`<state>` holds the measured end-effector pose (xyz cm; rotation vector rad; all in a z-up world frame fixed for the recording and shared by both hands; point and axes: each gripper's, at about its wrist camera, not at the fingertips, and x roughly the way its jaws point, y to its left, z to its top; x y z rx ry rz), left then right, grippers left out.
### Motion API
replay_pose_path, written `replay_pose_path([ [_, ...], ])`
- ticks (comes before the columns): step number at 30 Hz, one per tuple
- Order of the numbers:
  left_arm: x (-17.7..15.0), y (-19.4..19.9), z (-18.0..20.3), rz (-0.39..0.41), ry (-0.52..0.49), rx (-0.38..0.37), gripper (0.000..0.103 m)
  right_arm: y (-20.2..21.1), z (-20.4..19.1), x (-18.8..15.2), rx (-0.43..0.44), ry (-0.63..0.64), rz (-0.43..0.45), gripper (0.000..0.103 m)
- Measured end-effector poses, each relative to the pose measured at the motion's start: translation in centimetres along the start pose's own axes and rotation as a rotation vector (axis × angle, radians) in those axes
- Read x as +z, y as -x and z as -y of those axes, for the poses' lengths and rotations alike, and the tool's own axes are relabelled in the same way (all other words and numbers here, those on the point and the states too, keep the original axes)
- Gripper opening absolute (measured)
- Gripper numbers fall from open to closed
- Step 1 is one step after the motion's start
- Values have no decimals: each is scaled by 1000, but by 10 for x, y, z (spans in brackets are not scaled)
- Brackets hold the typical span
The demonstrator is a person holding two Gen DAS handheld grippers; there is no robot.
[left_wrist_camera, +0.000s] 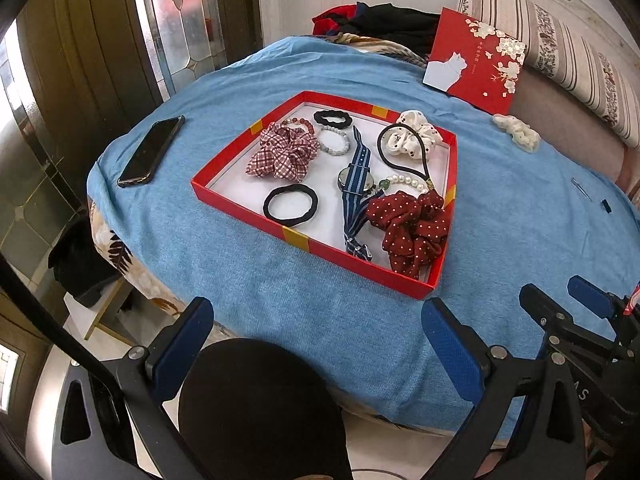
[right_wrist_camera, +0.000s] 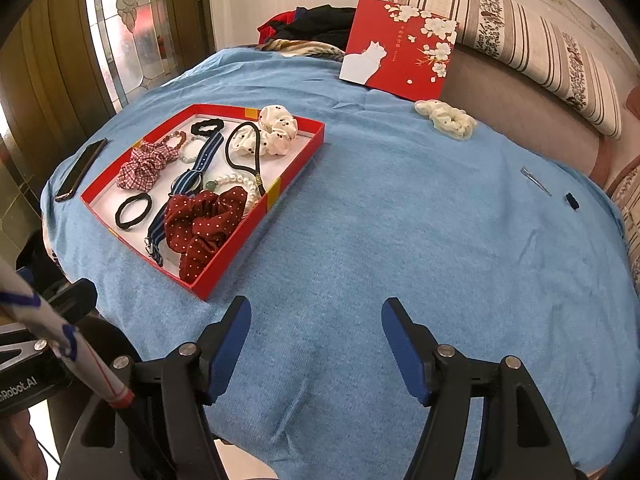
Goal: Organize jewelry
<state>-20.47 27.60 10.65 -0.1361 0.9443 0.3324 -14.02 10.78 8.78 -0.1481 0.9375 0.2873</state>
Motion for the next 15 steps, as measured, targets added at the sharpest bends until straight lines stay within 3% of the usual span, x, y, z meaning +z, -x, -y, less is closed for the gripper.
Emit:
replay_pose_path([
  [15,1,3,-8,19,34,27,103,-4,-16,13,15,50,8,74],
])
